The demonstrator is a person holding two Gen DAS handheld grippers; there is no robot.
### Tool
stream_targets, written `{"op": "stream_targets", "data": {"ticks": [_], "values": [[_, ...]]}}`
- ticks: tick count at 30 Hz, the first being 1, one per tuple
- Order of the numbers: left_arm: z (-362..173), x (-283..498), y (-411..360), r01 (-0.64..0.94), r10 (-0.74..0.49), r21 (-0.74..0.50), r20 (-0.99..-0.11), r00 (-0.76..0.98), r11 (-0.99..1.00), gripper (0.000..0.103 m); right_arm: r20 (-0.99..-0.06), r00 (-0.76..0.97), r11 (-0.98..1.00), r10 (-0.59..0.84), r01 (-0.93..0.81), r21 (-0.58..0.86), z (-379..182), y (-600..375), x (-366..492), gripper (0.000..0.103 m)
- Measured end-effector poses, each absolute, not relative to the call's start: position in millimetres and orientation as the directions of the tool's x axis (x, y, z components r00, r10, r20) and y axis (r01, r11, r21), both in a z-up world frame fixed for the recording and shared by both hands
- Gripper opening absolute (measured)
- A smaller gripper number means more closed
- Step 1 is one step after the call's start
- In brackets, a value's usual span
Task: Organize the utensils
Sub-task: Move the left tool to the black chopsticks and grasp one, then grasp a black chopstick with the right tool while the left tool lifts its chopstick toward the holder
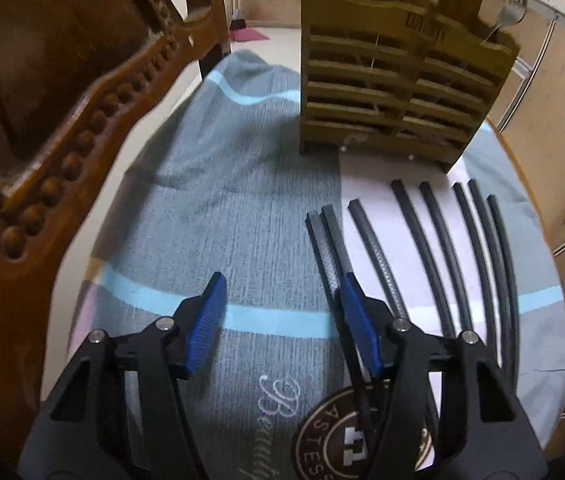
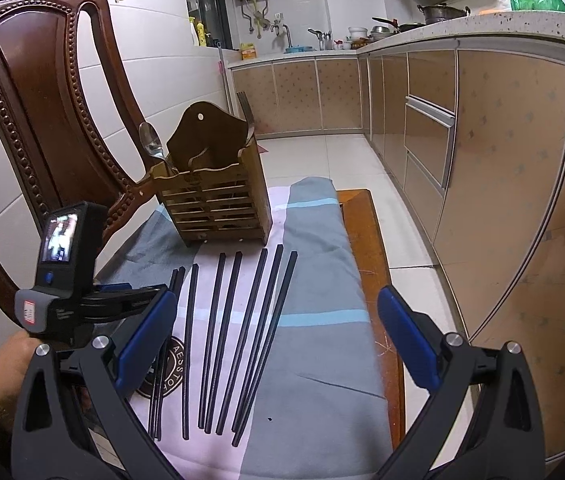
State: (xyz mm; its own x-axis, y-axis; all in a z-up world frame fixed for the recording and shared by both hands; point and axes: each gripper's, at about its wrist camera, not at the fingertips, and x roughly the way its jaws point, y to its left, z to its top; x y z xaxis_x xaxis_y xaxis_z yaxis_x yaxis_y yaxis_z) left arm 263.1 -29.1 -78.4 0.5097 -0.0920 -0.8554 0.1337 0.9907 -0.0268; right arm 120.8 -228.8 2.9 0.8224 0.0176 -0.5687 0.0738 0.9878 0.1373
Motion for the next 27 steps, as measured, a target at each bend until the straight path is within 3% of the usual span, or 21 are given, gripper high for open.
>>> {"op": "stream_targets", "data": {"ticks": [13, 17, 19, 20, 25, 27], "values": [[-88.7, 305.0, -26.6, 0.079, -0.052, -0.013, -0.86, 0.508, 0.997, 0.056, -0.592, 0.806, 0.991, -0.01, 0.086, 0.099, -2.9, -231.0, 128.8, 0.098], [-89.0, 317.2, -28.3, 0.087, -0.06, -0.018, -0.857, 0.512, 0.996, 0.033, -0.595, 0.802, 0.994, -0.061, 0.102, 0.036, -4.1, -231.6, 153.2, 0.098], [-88.5, 321.0, -32.1, 0.103, -0.069, -0.019, -0.855, 0.514, 0.995, 0.01, -0.607, 0.792, 0.995, -0.066, 0.101, 0.023, -5.9, -234.3, 173.6, 0.098], [-87.5, 322.4, -34.3, 0.107, -0.068, -0.014, -0.854, 0.515, 0.994, 0.01, -0.628, 0.775, 0.994, -0.064, 0.104, 0.028, -10.8, -237.7, 187.5, 0.098], [-75.2, 327.1, -33.2, 0.114, -0.099, -0.044, -0.834, 0.543, 0.992, 0.009, -0.755, 0.654, 0.989, -0.037, 0.13, 0.065, -48.2, -251.0, 248.5, 0.064], [-48.3, 314.1, -27.9, 0.121, -0.119, -0.056, -0.788, 0.604, 0.991, 0.009, -0.769, 0.636, 0.991, -0.063, 0.134, 0.029, -56.1, -247.7, 262.5, 0.058]]}}
